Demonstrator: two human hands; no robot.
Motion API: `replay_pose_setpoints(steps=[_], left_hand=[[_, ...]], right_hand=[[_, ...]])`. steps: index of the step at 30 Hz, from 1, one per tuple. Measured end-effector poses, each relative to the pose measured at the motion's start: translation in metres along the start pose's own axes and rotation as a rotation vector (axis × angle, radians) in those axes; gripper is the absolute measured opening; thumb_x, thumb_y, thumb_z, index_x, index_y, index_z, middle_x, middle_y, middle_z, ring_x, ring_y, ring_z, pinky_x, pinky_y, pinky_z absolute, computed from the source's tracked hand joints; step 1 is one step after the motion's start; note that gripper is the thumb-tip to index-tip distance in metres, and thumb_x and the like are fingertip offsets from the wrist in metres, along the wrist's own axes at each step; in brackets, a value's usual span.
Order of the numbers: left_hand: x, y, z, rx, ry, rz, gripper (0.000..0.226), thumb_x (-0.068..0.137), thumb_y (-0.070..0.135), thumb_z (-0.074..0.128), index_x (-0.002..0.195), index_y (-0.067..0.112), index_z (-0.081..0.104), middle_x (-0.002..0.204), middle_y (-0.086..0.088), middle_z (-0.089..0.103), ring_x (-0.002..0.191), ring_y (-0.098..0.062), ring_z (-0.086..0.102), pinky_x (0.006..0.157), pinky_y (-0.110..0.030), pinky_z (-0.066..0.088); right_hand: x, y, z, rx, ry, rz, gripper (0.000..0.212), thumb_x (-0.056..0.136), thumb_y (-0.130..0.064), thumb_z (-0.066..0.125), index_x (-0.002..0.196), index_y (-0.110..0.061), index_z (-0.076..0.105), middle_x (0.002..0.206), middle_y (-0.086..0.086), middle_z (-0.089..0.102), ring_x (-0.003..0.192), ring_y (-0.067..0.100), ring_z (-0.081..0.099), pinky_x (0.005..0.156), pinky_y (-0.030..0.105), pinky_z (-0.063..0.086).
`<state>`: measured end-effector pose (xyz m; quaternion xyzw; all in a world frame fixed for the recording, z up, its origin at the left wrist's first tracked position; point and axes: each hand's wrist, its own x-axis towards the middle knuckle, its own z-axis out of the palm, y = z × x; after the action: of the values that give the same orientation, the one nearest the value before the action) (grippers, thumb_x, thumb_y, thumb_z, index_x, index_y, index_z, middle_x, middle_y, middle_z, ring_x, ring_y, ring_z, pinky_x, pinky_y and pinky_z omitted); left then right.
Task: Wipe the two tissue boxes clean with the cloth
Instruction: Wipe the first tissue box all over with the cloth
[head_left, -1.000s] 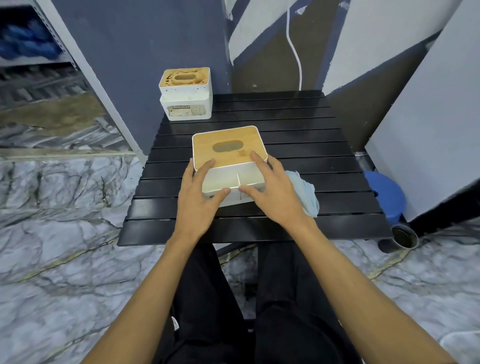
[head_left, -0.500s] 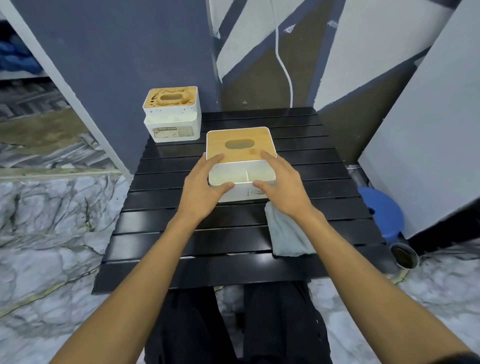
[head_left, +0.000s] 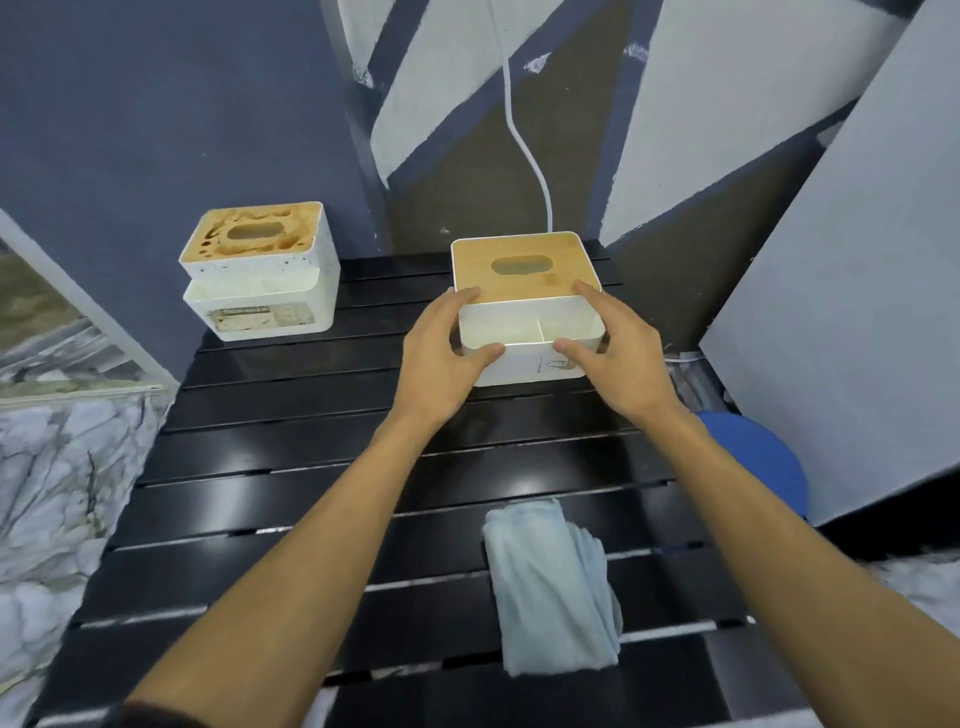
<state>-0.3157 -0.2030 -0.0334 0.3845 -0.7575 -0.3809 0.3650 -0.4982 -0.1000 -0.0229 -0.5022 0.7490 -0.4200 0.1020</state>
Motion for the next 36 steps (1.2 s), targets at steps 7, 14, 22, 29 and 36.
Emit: replay_pose_setpoints(steps=[7, 14, 22, 29, 36], left_hand=[[0.041, -0.001, 0.036, -0.078, 0.049, -0.012, 0.062, 0.079, 0.014, 0.083, 0.134, 0.023, 0.058, 0.133, 0.009, 0.057, 0.120, -0.014, 0.059, 0.100, -0.036, 0.054], [0.069, 0.006, 0.057, -0.006, 0.046, -0.018, 0.062, 0.079, 0.021, 0.084, 0.134, 0.027, 0.056, 0.135, 0.003, 0.059, 0.119, -0.022, 0.060, 0.094, -0.040, 0.057], [0.084, 0.003, 0.064, -0.028, 0.024, -0.029, 0.064, 0.082, 0.019, 0.082, 0.138, 0.027, 0.054, 0.140, 0.001, 0.056, 0.121, -0.025, 0.060, 0.095, -0.046, 0.056], [0.095, 0.002, 0.070, -0.045, 0.025, -0.040, 0.062, 0.081, 0.020, 0.083, 0.136, 0.028, 0.055, 0.138, 0.000, 0.056, 0.119, -0.026, 0.061, 0.093, -0.046, 0.057], [0.099, 0.002, 0.072, -0.005, 0.029, -0.023, 0.062, 0.082, 0.023, 0.082, 0.136, 0.029, 0.053, 0.141, 0.002, 0.054, 0.117, -0.024, 0.060, 0.094, -0.042, 0.057]], right_hand=[[0.041, 0.032, -0.008, 0.041, 0.049, 0.018, 0.064, 0.085, -0.025, 0.075, 0.143, -0.022, 0.048, 0.142, 0.000, 0.054, 0.125, 0.017, 0.052, 0.107, 0.037, 0.046], [0.069, 0.047, -0.020, 0.065, 0.007, 0.081, 0.065, 0.088, -0.022, 0.072, 0.146, -0.025, 0.043, 0.143, -0.003, 0.052, 0.128, 0.017, 0.050, 0.109, 0.038, 0.043], [0.083, 0.051, -0.024, 0.071, -0.002, 0.116, 0.065, 0.089, -0.022, 0.070, 0.147, -0.027, 0.041, 0.144, -0.003, 0.051, 0.129, 0.019, 0.050, 0.106, 0.041, 0.043], [0.094, 0.054, -0.027, 0.050, -0.008, 0.122, 0.065, 0.089, -0.024, 0.070, 0.147, -0.027, 0.040, 0.143, -0.002, 0.051, 0.127, 0.021, 0.052, 0.104, 0.043, 0.045], [0.099, 0.058, -0.025, 0.046, 0.006, 0.111, 0.065, 0.089, -0.026, 0.070, 0.147, -0.028, 0.041, 0.142, -0.001, 0.051, 0.127, 0.021, 0.051, 0.105, 0.042, 0.044]])
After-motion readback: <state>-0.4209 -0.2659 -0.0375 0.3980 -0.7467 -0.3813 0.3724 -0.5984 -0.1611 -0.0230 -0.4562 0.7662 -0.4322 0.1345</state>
